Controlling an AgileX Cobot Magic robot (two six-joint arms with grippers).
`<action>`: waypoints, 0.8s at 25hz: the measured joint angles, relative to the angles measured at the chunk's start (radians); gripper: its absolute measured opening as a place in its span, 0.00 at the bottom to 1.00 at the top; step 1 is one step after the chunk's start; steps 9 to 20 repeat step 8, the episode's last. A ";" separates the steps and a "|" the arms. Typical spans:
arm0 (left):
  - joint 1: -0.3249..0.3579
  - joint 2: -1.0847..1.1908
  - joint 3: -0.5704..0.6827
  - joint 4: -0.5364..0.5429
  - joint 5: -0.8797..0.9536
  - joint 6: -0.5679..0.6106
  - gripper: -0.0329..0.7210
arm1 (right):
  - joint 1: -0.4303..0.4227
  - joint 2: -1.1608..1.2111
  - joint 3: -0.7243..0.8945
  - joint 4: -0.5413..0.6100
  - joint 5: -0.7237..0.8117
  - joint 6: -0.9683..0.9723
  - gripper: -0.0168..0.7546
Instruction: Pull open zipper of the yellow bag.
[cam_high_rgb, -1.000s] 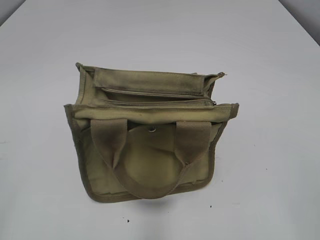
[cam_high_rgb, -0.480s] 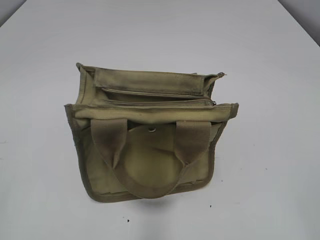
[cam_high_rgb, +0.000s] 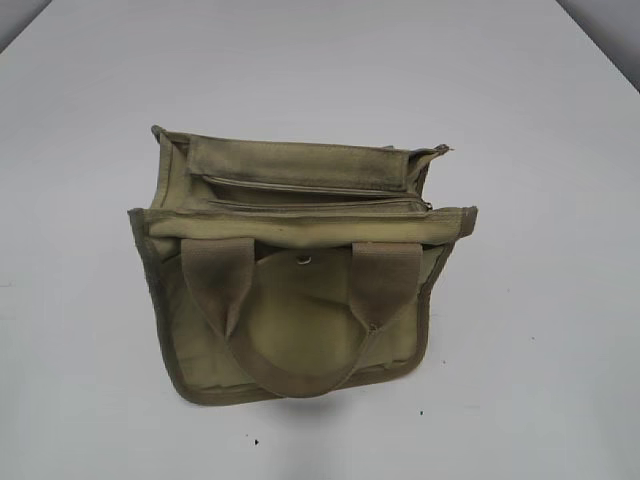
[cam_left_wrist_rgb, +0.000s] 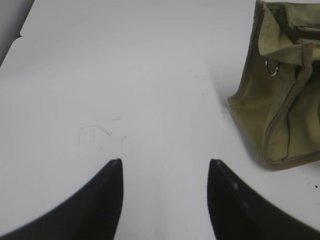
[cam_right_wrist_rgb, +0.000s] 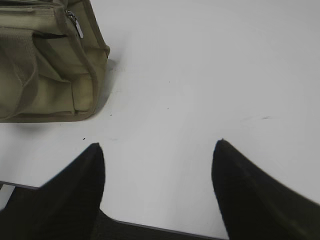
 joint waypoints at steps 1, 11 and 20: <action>0.000 0.000 0.000 0.000 0.000 0.000 0.60 | 0.000 0.000 0.000 0.000 0.000 -0.001 0.70; 0.000 0.000 0.000 0.000 0.000 0.000 0.57 | 0.000 0.000 0.000 0.000 0.000 0.000 0.70; 0.000 0.000 0.000 0.000 0.000 0.000 0.57 | 0.000 0.000 0.000 0.000 0.000 0.000 0.70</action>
